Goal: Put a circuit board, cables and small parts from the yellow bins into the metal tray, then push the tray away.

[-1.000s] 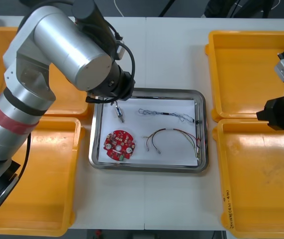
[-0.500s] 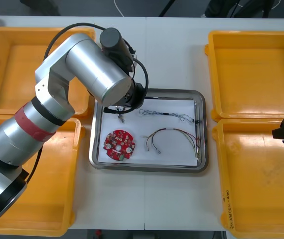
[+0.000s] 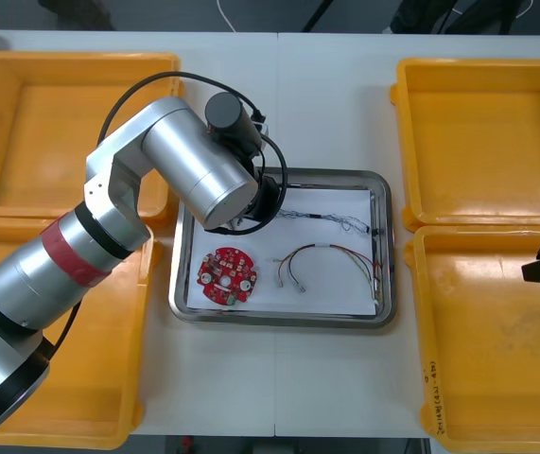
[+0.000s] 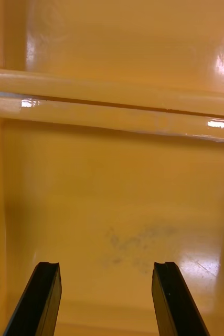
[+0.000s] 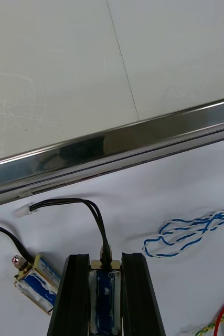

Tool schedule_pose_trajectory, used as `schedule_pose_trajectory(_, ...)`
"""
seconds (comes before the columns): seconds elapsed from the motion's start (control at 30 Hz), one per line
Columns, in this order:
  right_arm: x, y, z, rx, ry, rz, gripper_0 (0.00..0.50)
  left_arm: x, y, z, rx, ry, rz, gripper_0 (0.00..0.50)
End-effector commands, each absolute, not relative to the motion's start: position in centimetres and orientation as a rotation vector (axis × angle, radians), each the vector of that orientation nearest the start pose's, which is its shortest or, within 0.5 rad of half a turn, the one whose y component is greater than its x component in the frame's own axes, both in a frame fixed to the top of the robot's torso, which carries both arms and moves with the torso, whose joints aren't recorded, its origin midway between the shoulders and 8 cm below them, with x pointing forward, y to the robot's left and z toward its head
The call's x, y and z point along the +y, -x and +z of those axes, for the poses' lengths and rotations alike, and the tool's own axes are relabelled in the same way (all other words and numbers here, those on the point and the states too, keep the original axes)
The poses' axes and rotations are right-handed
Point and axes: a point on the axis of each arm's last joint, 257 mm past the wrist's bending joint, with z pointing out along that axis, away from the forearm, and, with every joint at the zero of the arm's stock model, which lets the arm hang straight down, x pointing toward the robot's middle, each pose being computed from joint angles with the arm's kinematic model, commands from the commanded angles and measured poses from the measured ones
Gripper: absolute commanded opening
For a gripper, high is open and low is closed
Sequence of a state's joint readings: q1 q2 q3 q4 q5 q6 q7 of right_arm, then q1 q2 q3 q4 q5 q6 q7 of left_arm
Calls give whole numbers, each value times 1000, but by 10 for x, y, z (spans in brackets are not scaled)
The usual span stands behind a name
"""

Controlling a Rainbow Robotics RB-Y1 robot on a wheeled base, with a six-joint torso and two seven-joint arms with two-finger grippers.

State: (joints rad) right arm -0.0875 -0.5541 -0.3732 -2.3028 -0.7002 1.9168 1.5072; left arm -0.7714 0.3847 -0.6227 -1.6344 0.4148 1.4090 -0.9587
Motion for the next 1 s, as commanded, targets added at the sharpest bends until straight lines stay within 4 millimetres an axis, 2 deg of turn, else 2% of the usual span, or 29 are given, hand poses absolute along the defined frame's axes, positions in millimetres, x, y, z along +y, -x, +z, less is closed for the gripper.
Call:
schedule_pose_trajectory(0.03, -373, -355, -177, 2597, 48, -67, 500, 34, -521, -230, 2451, -330, -137, 1)
schedule_pose_trajectory(0.13, -383, -355, -173, 2586, 5, -83, 500, 35, -520, -231, 2454, -327, -135, 5)
schedule_pose_trajectory(0.17, -385, -354, -173, 2585, -2, -90, 500, 34, -520, -232, 2455, -326, -137, 59)
schedule_pose_trajectory(0.2, -386, -354, -173, 2584, -6, -92, 500, 34, -519, -232, 2456, -324, -139, 188)
schedule_pose_trajectory(0.23, -388, -354, -173, 2583, -13, -97, 500, 36, -520, -231, 2454, -323, -133, 346)
schedule_pose_trajectory(0.27, -390, -353, -173, 2583, -17, -105, 500, 37, -521, -232, 2453, -320, -129, 481)
schedule_pose_trajectory(0.3, -392, -353, -172, 2582, -19, -110, 500, 36, -521, -231, 2451, -320, -129, 500)
schedule_pose_trajectory(0.6, -398, -353, -171, 2578, -45, -130, 500, 48, -522, -225, 2458, -299, -96, 500)
schedule_pose_trajectory(0.83, -401, -352, -171, 2577, -56, -137, 500, 69, -509, -196, 2485, -260, -72, 500)
schedule_pose_trajectory(1.0, -400, -352, -172, 2579, -57, -132, 500, 89, -498, -167, 2503, -222, -79, 500)
